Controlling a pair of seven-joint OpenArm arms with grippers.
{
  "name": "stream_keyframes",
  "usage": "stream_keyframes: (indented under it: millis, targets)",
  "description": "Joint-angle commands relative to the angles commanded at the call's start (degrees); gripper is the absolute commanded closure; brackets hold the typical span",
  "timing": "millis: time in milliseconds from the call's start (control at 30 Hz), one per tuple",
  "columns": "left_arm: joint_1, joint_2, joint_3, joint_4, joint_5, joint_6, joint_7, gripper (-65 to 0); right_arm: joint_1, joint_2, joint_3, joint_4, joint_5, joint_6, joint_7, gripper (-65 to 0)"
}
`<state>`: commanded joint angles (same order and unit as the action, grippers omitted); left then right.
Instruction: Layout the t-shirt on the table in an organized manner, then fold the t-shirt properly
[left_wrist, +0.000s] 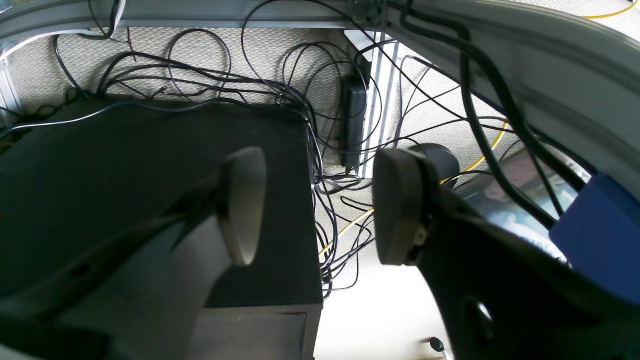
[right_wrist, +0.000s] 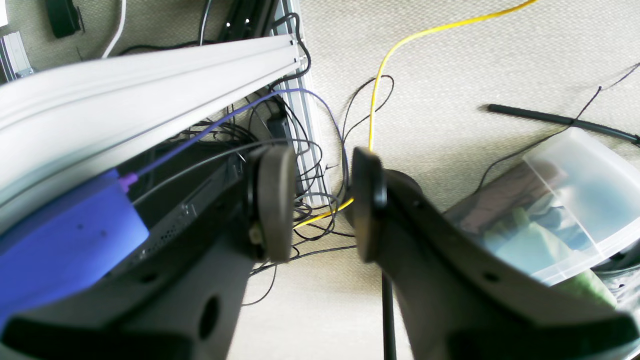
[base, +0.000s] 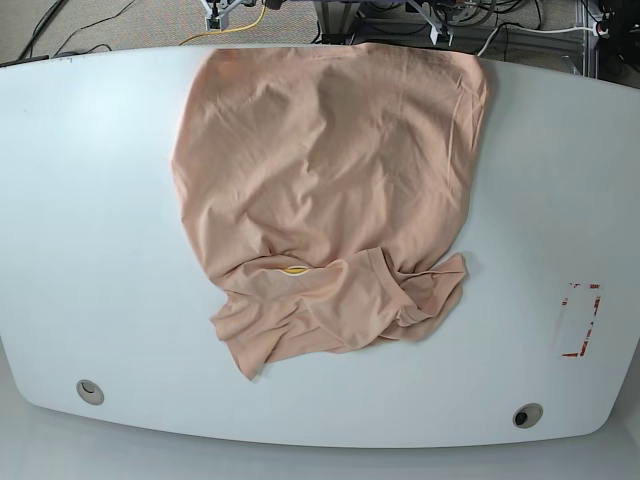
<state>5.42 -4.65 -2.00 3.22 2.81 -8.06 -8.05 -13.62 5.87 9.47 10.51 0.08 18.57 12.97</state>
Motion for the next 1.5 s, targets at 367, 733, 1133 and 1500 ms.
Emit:
stream_keyframes:
  millis: [367, 733, 1133, 1500]
  targets:
    - [-0.03, -0.07, 0.08, -0.05, -0.17, -0.05, -0.26, -32.6, 0.11, -0.04, -0.04, 0.10, -0.14, 0.08, -0.11, -19.0]
    - [0.07, 0.74, 0.02, 0.69, -0.22, 0.37, -0.34, -32.2, 2.76, -0.73, -0.11, 0.97, 0.05, 0.03, 0.00, -19.0]
    - [0.07, 0.57, -0.15, 1.04, -0.49, 0.37, -0.43, -32.2, 2.85, -0.73, -0.11, 0.97, 0.05, 0.03, 0.09, -19.0]
    - [7.81, 0.57, -0.42, 15.20, -0.57, 0.37, -0.43, -32.1, -5.59, -2.22, -0.02, 15.03, 0.05, -0.15, -0.27, -18.9]
